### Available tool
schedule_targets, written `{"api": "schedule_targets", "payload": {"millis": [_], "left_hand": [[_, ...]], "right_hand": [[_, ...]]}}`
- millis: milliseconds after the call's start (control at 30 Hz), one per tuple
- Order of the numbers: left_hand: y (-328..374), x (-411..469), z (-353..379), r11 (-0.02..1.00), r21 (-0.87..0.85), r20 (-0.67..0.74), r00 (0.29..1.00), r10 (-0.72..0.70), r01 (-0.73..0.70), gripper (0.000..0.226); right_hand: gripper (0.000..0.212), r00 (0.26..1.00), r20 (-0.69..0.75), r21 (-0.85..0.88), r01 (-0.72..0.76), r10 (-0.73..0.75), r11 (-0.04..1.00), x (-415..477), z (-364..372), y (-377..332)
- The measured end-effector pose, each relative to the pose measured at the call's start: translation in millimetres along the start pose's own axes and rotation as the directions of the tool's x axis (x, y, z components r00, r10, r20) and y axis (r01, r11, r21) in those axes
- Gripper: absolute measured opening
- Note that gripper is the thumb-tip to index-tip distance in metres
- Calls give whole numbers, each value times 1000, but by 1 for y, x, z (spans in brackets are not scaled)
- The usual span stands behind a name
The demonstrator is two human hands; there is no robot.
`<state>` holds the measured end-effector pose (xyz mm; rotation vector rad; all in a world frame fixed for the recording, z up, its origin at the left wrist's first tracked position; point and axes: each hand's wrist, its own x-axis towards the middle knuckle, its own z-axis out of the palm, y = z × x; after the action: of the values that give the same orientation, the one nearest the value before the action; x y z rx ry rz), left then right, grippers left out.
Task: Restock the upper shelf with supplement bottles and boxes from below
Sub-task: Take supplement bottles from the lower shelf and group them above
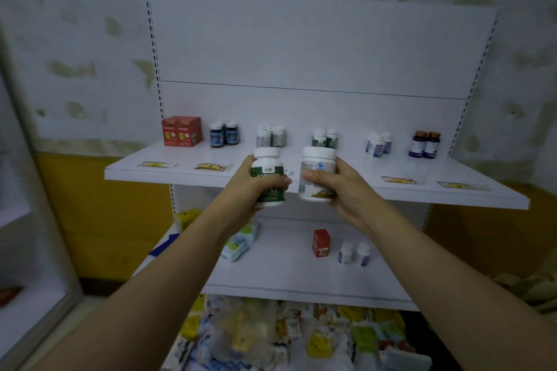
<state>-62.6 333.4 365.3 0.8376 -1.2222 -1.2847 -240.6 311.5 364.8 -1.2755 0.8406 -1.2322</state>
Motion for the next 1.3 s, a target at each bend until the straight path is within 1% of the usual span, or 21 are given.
{"api": "schedule_targets", "payload": {"millis": [133,200,400,567,733,1000,1067,1167,1300], "left_hand": [[-10,33,-16,1000,7,-5,1000,-4,4,40],[-15,56,-25,1000,9,1,1000,2,-2,40],[-32,147,-46,999,34,-8,1000,17,-17,39],[-38,231,-60,997,70,-4,1000,27,-27,53],[-45,297,-83,999,41,-19,1000,10,-9,53],[-63,364,-128,998,54,-33,999,-42,44,55],[-66,377,-139,998,46,-24,998,-50,51,51],[-68,391,-153,998,37,-18,999,-44,45,41],[-75,403,-169,996,57,-15,998,-62,63,39]], "right_hand": [[43,999,-35,-88,2,-5,996,42,-3,12],[42,999,-44,-105,3,-7,995,69,-6,17],[53,1000,-28,-171,-7,2,985,169,-25,40],[59,999,-35,-239,-32,24,970,256,-46,55],[61,997,-72,-421,-62,35,905,325,-60,69],[62,983,-140,-563,-178,120,807,395,-55,105],[60,984,-154,-593,-166,92,788,407,-51,112],[59,982,-183,-663,-160,49,731,429,-46,118],[57,974,-227,-690,-167,8,704,448,-42,127]]}}
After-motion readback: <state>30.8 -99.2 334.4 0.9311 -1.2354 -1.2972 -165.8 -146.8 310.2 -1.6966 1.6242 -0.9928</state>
